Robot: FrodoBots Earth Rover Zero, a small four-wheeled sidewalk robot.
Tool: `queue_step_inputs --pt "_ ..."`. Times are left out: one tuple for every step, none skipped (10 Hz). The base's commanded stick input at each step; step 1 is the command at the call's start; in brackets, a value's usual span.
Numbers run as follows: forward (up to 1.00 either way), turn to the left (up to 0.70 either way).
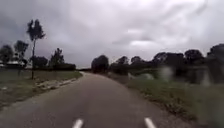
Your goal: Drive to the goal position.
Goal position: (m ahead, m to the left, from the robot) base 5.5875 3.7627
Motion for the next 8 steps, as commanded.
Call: queue_step_inputs --pt "0.84 0.03" --pt "0.84 0.03" --pt "0.84 0.03" --pt "0.84 0.03" --pt "0.84 0.03" --pt "0.84 0.04" --pt "0.84 0.07" --pt "0.84 0.07"
